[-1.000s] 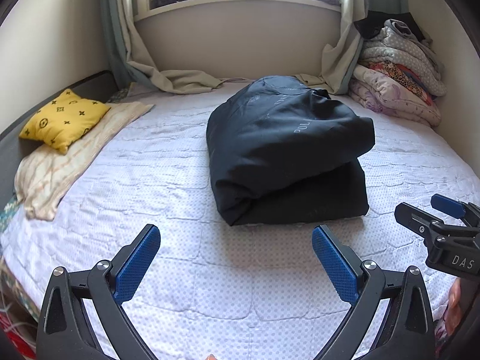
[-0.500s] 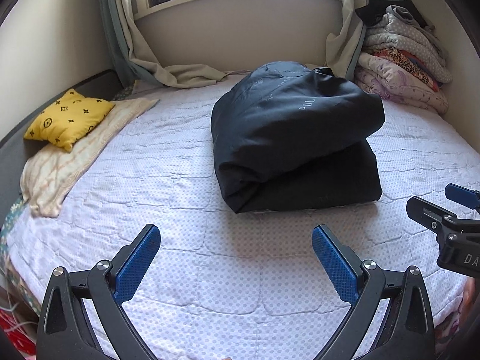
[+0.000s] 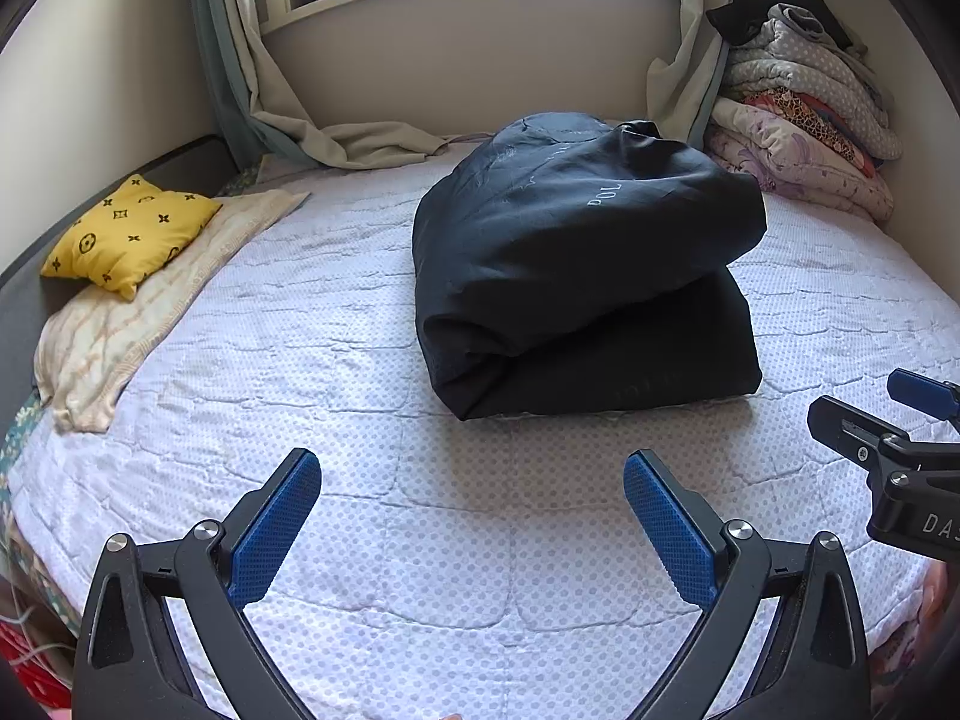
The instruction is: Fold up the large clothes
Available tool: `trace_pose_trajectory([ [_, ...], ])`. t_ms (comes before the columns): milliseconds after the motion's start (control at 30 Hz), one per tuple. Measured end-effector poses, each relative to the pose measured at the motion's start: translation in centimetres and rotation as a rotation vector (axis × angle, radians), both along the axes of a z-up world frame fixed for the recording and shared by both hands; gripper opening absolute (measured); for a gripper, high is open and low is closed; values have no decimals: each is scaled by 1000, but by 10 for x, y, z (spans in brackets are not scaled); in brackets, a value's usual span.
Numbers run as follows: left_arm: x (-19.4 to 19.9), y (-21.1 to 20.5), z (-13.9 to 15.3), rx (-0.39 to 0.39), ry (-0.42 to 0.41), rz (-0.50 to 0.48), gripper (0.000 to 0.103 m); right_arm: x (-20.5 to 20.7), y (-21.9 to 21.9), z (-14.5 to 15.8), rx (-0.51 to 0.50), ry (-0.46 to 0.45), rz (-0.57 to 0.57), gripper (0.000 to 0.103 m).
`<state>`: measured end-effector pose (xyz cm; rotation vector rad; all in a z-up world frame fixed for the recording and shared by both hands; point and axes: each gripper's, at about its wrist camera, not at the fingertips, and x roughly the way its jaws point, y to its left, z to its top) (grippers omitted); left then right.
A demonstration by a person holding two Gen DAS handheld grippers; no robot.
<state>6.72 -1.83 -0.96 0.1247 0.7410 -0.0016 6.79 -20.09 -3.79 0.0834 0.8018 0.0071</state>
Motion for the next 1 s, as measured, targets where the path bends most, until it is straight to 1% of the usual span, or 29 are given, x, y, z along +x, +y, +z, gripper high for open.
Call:
trace_pose_trajectory([
  [1000,-2,-6,-1,2,3,-4,103,-1,-5,-2,6,7,-11,99],
])
